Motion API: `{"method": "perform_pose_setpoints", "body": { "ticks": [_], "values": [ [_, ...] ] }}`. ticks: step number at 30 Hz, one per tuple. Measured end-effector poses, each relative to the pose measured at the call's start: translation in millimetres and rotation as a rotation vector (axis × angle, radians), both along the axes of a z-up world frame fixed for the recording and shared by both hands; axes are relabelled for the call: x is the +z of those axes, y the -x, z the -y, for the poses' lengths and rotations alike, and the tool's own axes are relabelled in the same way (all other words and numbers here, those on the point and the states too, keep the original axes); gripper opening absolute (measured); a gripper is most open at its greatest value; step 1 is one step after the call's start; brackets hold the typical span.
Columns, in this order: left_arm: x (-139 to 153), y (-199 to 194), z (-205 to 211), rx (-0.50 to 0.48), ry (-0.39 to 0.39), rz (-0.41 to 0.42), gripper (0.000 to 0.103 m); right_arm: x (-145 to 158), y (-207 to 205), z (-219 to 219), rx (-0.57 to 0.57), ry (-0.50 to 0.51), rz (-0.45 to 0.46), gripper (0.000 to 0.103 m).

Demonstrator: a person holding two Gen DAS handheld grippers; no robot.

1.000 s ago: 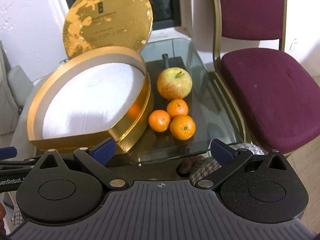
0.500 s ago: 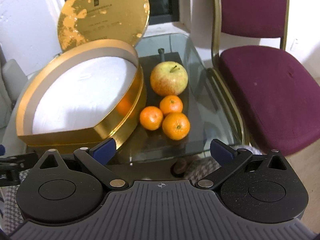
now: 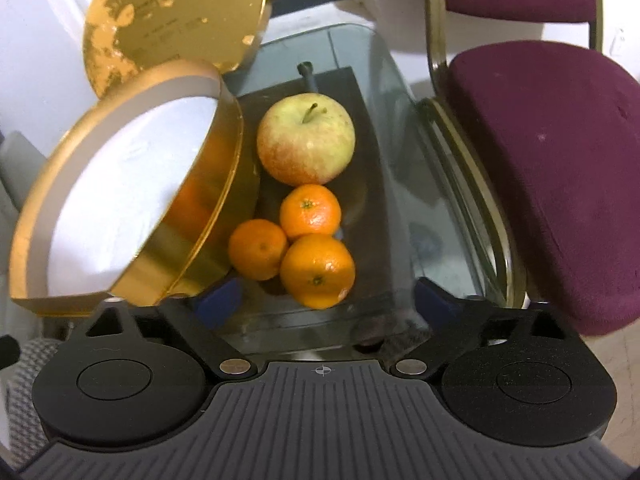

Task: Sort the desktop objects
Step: 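Reach the right gripper to the nearest mandarin and close on it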

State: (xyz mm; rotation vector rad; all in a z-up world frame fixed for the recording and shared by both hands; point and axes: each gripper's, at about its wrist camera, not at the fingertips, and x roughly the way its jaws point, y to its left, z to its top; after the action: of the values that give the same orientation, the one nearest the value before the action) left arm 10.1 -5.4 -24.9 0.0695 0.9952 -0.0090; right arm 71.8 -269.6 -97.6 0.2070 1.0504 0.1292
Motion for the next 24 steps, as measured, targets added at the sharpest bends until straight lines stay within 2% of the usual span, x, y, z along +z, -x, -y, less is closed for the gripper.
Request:
{"method": "perform_pose_setpoints", "body": {
  "ticks": [4,16,21,24],
  "values": [
    [-3,-2,2,0.0,-0.02,-0.018,0.098,-6,-6,-7,0.06,0.05,-0.007,0.085],
    [-8,-5,2,0.004,-0.033,-0.038,0.099,-21,-19,-25,0.19,0.155,-0.019,0.07],
    [-8,-5,0,0.012,-0.029,-0.037,0.099,-25,-20,-32,0.226,0.192,-0.018,0.05],
    [-7,-4,-2,0.017,-0.026,-0.034,0.099,-25,-19,-35,0.235,0.208,-0.014,0.049]
  ]
}}
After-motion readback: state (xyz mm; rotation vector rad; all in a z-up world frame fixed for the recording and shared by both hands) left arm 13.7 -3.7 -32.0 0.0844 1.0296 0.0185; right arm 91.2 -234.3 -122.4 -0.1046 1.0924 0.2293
